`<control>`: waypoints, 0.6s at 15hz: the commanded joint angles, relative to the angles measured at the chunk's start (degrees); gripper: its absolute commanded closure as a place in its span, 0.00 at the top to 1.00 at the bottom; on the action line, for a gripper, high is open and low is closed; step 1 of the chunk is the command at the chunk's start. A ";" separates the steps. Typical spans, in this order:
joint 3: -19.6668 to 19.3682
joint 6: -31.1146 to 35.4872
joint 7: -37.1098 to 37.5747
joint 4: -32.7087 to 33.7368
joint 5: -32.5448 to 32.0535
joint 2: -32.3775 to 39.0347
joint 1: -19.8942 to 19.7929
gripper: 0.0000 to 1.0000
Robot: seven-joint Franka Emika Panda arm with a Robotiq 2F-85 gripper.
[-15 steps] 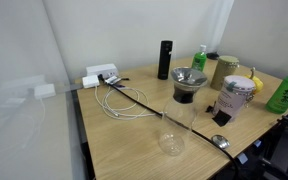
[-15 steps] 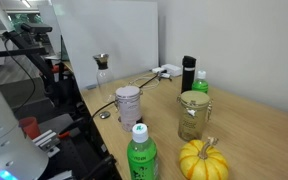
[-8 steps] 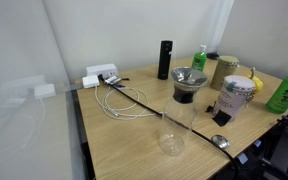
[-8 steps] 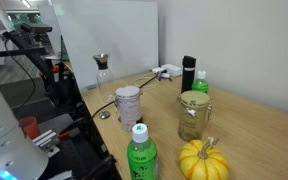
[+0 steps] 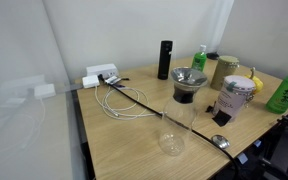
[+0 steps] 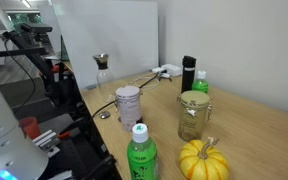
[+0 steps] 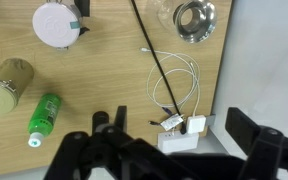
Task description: Pick the lid from the table and place it on top of the jar
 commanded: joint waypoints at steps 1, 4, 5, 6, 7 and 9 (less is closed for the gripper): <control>0.23 -0.16 -0.15 0.13 0.16 0.01 -0.33 1.00; 0.23 -0.16 -0.15 0.13 0.16 0.01 -0.33 1.00; 0.23 -0.16 -0.15 0.13 0.16 0.01 -0.33 1.00; 0.23 -0.16 -0.15 0.13 0.16 0.01 -0.33 1.00; 0.23 -0.08 0.11 -0.28 0.46 0.22 -0.32 1.00; 0.22 -1.07 0.80 -1.75 0.69 0.21 -0.43 1.00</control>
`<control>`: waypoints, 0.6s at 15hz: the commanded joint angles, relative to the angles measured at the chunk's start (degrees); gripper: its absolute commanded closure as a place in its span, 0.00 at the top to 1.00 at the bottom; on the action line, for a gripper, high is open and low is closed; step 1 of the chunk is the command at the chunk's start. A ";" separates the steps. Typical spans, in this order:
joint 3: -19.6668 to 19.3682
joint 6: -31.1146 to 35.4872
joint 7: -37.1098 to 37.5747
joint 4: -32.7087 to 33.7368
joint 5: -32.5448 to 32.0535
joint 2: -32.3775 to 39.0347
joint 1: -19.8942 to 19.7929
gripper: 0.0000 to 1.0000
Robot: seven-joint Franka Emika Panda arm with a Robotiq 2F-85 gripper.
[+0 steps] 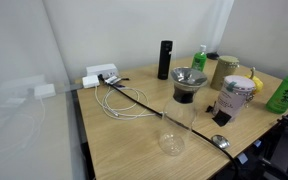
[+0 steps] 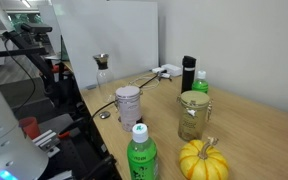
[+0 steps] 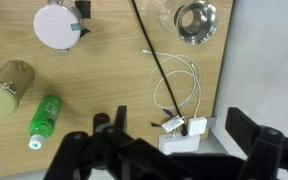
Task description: Pick the lid from the table and place it on top of the jar
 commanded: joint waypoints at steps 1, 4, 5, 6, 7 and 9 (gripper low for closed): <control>0.28 -1.56 1.11 -2.39 0.60 0.04 -0.51 1.00; 0.54 -4.66 2.21 -6.08 0.55 -0.38 -0.40 1.00; 0.68 -6.28 2.42 -7.00 0.71 -0.46 -0.14 1.00; 0.92 -7.65 2.63 -7.86 0.68 -0.54 -0.02 1.00; 1.20 -8.69 2.87 -8.67 0.67 -0.61 0.05 1.00; 1.33 -7.70 1.91 -8.41 0.16 0.01 -0.13 1.00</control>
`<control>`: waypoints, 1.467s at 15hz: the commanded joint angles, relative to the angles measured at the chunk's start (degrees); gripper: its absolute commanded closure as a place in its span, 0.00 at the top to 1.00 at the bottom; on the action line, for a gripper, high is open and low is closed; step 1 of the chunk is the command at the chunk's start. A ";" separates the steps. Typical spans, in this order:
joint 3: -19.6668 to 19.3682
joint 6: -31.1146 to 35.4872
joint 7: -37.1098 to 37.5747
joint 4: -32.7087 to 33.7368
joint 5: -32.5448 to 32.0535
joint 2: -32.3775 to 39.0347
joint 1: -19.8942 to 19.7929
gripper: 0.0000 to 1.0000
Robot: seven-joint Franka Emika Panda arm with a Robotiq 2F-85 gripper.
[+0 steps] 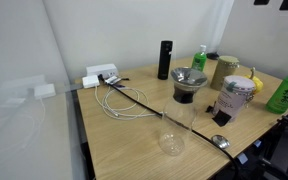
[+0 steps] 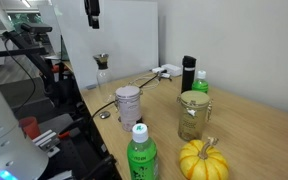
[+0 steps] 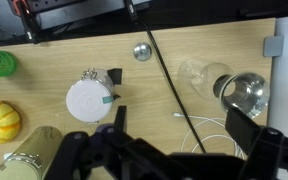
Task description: Pick the lid from the table and place it on top of the jar
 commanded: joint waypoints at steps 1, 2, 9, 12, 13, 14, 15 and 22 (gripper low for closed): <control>0.43 -0.16 -0.15 -0.08 0.12 -0.01 -0.31 1.00; 0.43 -0.11 -0.15 0.01 0.12 -0.03 -0.32 1.00; 0.40 -0.11 -0.15 0.07 0.12 -0.05 -0.34 1.00; 0.41 -0.31 -0.20 -1.66 0.27 -0.38 -0.22 1.00; 0.47 -0.32 -0.13 -2.84 0.36 -0.77 -0.15 1.00; 1.00 0.82 0.40 -5.36 0.13 -1.65 -0.17 1.00; 1.25 1.53 0.50 -6.98 0.19 -1.87 -0.05 1.00; 6.93 10.71 4.42 -18.64 1.86 -1.39 4.19 1.00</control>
